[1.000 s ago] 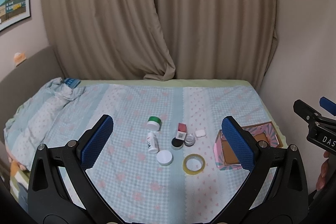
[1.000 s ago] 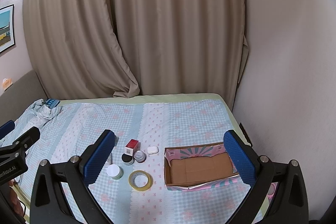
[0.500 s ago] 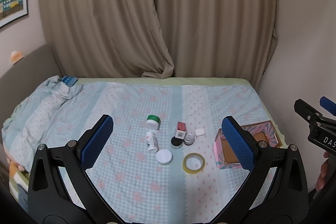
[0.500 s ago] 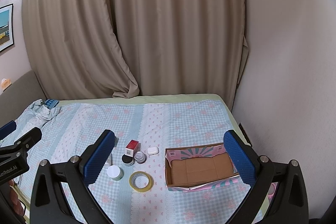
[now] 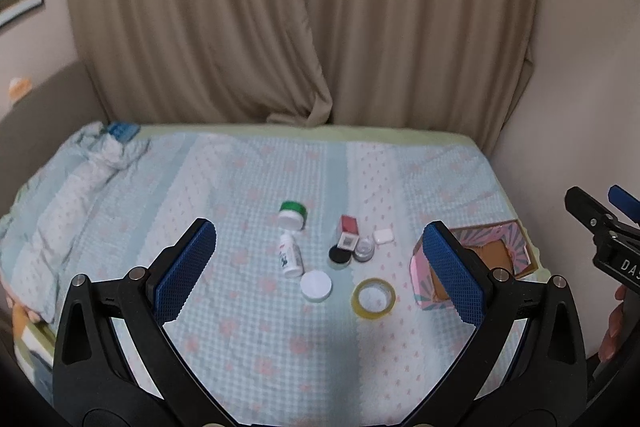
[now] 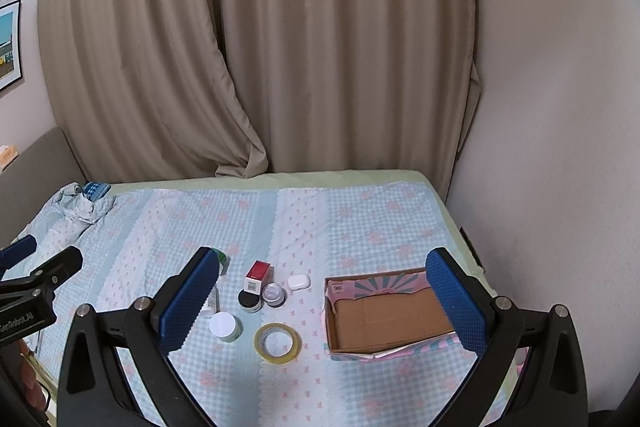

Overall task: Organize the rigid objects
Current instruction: 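Grasp the white vitamin bottle with the left tool while the right tool grasps the red box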

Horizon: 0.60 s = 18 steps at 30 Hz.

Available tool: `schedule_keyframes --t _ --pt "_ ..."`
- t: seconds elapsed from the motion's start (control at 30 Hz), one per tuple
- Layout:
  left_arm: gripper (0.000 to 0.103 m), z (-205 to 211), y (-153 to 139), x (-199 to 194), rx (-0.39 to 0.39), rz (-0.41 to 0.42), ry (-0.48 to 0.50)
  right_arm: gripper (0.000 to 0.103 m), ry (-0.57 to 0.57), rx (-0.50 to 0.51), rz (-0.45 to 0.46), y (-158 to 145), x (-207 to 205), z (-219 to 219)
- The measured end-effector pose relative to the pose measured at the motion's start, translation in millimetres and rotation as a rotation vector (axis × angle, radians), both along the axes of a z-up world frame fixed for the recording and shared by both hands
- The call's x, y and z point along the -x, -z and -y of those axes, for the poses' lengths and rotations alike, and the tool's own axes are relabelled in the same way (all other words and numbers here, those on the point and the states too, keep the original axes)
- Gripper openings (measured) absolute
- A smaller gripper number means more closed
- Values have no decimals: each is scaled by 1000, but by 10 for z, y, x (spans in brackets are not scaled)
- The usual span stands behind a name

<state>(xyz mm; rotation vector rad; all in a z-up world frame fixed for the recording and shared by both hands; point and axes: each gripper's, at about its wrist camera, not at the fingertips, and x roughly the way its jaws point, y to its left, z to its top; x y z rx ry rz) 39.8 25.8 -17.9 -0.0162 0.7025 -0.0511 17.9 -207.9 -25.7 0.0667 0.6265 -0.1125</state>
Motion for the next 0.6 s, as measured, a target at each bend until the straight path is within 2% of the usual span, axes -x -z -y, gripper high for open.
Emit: schedule_keyframes --t 0.13,0.27,0.4,0.6 --pt "102 -290 251 -346 27 -106 -17 103 -9 -24 -69 122 -267 -130" --pt "102 -593 610 -764 61 -209 -27 103 -25 -110 -180 384 -661 -272" --pt "102 -821 1116 -1263 78 -307 -28 103 -44 -163 -305 746 -1126 -400" --pt "102 -996 2041 -2021 107 -456 -36 103 -42 -213 -478 1486 -1889 -556"
